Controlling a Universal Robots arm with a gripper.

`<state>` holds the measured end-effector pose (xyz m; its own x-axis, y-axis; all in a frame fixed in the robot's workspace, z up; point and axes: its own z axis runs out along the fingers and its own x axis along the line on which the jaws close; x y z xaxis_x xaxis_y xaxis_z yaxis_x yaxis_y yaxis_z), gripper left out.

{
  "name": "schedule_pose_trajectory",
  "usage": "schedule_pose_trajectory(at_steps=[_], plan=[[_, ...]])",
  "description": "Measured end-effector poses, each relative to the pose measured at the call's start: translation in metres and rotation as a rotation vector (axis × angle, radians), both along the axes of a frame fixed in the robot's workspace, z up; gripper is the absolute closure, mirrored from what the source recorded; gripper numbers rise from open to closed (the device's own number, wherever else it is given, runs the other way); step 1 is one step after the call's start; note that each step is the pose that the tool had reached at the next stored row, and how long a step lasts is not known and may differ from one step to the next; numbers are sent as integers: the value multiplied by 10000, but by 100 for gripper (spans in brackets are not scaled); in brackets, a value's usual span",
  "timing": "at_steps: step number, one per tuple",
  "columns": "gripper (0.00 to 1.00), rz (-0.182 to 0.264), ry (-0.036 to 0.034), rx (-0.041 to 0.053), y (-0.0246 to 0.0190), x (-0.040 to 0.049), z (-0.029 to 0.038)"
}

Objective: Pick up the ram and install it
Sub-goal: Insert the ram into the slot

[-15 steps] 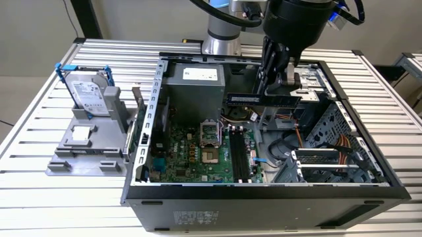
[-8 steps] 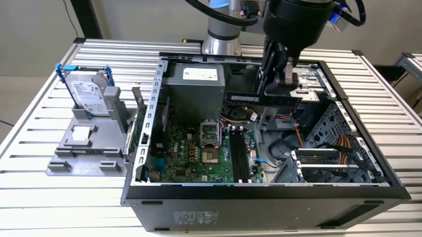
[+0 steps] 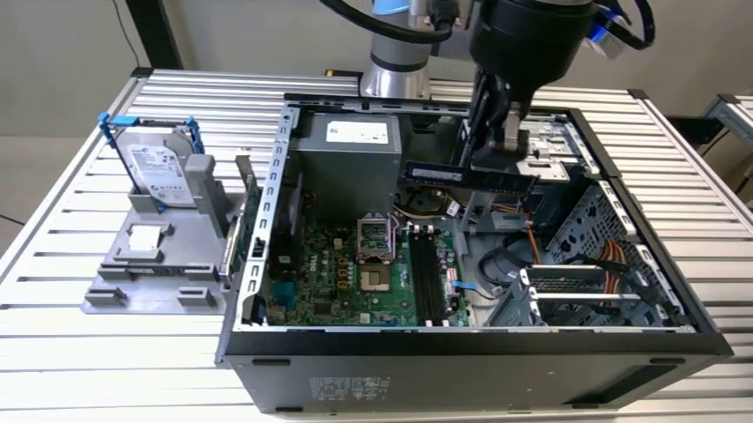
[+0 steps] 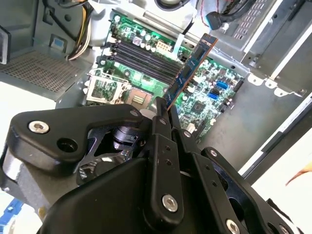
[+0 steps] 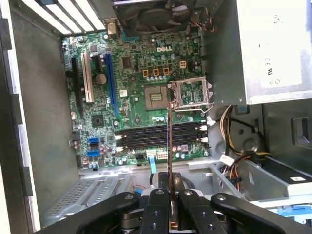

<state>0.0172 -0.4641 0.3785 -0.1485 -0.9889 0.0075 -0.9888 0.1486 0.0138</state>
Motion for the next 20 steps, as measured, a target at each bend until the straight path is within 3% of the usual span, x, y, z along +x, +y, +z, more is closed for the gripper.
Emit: schedule_pose_trajectory(at_steps=[20], plan=[[100, -1101, 0, -1, 0, 0, 0]])
